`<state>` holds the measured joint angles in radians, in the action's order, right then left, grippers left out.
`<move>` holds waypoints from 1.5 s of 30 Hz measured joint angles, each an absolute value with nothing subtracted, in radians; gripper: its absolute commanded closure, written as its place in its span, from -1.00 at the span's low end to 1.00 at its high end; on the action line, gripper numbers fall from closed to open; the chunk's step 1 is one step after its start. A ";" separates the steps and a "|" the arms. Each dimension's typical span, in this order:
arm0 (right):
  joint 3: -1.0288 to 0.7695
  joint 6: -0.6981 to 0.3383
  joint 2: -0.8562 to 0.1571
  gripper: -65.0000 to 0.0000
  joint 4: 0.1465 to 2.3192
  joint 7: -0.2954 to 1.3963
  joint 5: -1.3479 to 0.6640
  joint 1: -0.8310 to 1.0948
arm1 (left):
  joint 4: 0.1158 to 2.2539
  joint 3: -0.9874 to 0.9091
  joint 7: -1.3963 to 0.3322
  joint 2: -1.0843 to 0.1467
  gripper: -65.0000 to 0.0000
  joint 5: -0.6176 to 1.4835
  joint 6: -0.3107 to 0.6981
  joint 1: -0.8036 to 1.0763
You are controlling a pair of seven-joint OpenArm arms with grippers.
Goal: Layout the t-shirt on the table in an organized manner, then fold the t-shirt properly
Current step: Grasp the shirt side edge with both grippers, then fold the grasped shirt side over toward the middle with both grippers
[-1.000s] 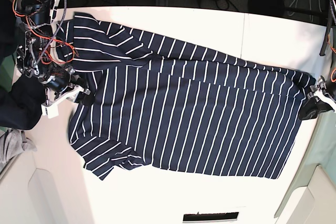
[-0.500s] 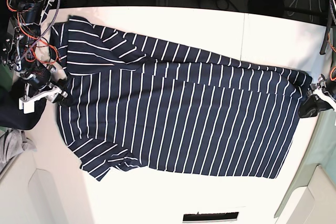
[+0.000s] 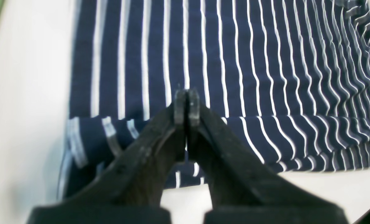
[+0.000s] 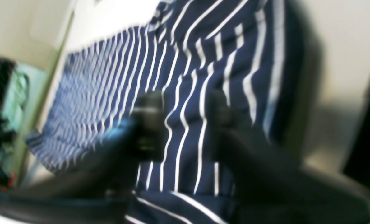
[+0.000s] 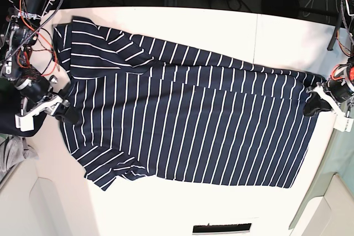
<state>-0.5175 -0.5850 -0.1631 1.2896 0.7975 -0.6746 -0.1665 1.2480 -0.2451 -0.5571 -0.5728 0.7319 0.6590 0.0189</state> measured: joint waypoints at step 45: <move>-0.283 -0.509 -0.247 0.34 1.463 0.522 -0.481 -0.047 | 1.562 -0.210 -0.465 -0.471 0.51 0.445 0.449 0.193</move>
<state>-0.2829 -0.5095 -0.2466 1.4631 0.5224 -0.4812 -0.0475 1.5616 -0.2104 -0.4648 -0.4709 0.4454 0.4488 0.1928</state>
